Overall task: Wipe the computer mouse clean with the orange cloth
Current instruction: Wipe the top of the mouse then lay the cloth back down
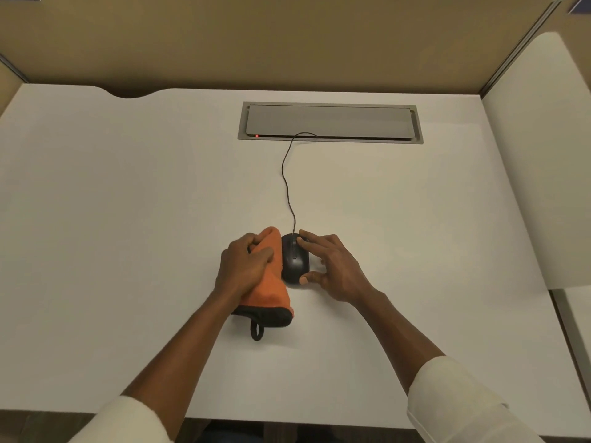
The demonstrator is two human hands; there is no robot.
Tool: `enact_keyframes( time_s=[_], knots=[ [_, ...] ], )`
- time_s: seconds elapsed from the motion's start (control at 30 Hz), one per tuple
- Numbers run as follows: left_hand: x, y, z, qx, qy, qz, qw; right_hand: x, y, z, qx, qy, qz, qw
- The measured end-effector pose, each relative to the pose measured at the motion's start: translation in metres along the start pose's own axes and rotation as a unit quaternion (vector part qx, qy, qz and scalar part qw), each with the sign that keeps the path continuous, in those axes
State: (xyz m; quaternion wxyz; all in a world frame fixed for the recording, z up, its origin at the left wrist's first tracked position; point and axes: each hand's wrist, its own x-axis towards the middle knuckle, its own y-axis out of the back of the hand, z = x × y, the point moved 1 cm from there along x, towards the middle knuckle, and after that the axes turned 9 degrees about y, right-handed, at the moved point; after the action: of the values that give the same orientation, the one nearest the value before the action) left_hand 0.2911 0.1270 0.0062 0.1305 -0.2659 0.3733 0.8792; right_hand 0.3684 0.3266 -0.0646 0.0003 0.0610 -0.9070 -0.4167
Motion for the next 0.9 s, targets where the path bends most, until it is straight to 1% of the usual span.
enact_keyframes(
  time_s=[0.27,0.43,0.53,0.63,0.77,0.9],
  knots=[
    [-0.036,-0.012,-0.036,-0.030,0.030,0.011,0.999,-0.002,-0.001,-0.005,0.005,-0.003,0.015,1.000],
    [-0.013,-0.007,-0.010,0.003,-0.005,0.037,0.999,-0.002,0.001,-0.007,0.001,0.004,0.013,1.000],
    [0.008,-0.004,0.011,0.032,-0.030,0.038,0.998,-0.002,0.000,-0.006,0.001,0.003,0.015,1.000],
    [0.022,-0.001,0.020,0.044,-0.032,0.031,0.998,-0.003,0.000,-0.006,0.001,0.003,0.013,1.000],
    [0.015,-0.006,0.012,0.067,-0.049,0.029,0.996,-0.002,0.000,-0.007,-0.003,0.003,0.015,1.000],
    [-0.019,-0.020,-0.017,0.065,-0.035,0.046,0.996,-0.002,0.000,-0.007,-0.006,0.004,0.014,1.000]
  ],
)
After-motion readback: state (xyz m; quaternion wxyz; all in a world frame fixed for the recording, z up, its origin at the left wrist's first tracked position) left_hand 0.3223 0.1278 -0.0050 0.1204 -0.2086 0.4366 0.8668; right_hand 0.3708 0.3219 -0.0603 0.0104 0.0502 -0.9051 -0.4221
